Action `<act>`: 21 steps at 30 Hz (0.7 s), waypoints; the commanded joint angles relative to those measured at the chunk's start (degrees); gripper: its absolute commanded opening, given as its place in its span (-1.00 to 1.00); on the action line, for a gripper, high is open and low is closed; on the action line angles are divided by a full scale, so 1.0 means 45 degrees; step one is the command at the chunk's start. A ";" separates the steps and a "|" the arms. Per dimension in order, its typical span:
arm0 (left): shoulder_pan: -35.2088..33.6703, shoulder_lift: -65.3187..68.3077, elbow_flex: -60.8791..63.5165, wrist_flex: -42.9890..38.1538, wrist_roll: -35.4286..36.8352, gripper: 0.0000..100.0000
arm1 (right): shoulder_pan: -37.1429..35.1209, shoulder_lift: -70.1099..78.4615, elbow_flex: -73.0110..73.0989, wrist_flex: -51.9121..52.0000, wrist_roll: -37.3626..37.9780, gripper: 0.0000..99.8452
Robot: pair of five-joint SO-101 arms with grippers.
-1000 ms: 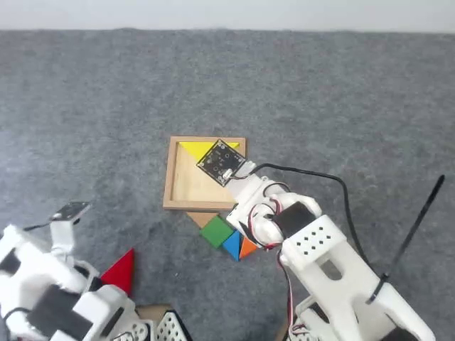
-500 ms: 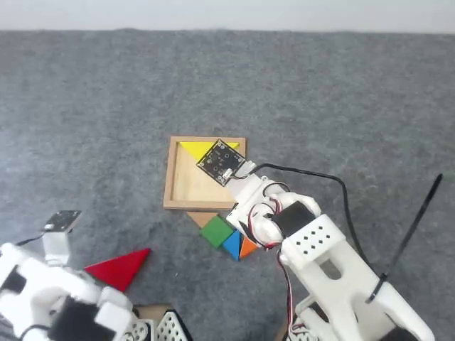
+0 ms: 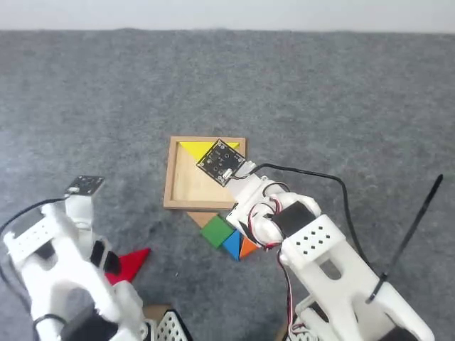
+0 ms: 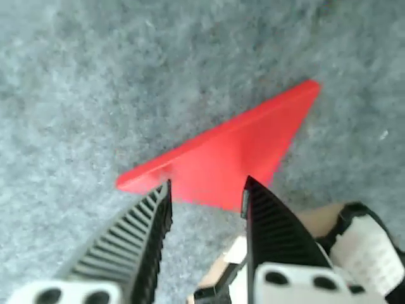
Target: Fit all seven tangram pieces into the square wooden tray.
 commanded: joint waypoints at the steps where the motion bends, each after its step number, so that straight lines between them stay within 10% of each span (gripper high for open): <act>1: 0.0020 -0.0430 0.0225 -0.0352 0.0156 -0.64 | 0.0147 0.0029 -0.0410 -0.0166 -0.0098 -0.99; 11: -0.3184 -0.0410 0.0557 -0.0156 -0.2462 -0.64 | 0.0147 0.0049 -0.0391 -0.0147 -0.0098 -0.99; 21: -0.0371 0.1700 -0.0440 -0.0176 -0.0430 -0.64 | 0.0147 0.0049 -0.0391 -0.0147 -0.0098 -0.99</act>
